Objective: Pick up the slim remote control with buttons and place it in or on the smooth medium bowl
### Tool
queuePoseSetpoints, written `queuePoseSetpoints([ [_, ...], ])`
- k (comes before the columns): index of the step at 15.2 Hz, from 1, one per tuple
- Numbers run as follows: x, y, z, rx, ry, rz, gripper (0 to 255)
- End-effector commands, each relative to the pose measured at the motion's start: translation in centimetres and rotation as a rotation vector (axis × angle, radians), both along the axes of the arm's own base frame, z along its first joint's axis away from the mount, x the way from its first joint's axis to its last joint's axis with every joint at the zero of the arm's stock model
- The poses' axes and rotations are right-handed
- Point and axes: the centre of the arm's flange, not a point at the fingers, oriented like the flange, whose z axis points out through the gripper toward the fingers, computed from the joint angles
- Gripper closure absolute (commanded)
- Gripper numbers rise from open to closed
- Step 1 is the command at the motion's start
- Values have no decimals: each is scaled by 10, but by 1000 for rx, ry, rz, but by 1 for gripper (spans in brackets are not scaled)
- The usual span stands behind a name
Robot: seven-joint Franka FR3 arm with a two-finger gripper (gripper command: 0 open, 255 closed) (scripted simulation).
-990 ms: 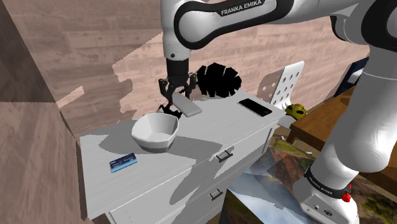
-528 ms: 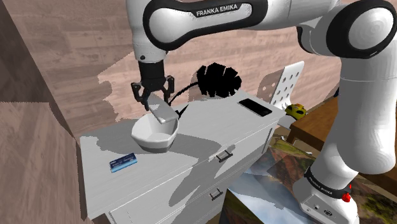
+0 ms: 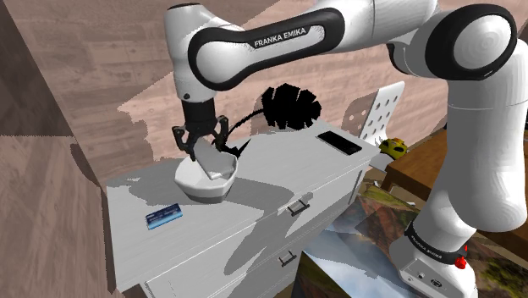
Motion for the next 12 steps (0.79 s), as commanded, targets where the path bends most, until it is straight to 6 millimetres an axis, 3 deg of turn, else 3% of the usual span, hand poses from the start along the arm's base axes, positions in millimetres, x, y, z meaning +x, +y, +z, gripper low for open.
queuePoseSetpoints([
  [1,0,1,-10,1,-1,0,255],
  [5,0,1,-35,1,-1,0,255],
  [12,0,1,-35,1,-1,0,255],
])
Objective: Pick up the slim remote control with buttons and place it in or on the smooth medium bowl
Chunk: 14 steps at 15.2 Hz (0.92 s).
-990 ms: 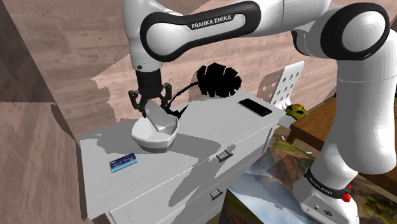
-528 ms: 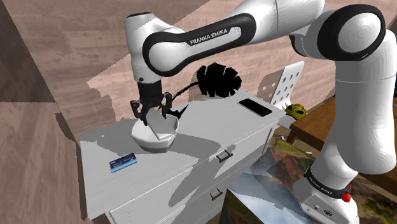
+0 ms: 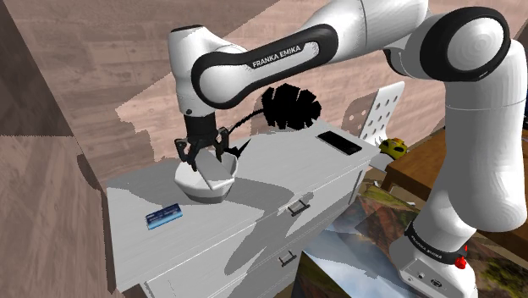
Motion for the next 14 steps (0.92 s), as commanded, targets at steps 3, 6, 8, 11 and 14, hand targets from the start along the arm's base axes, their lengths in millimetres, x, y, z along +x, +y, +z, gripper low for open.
queuePoseSetpoints([
  [3,0,0,0,0,0,0,0],
  [6,0,0,0,0,0,0,0],
  [8,0,0,13,0,0,0,0],
  [11,0,0,50,0,0,0,0],
  [14,0,0,50,0,0,0,0],
])
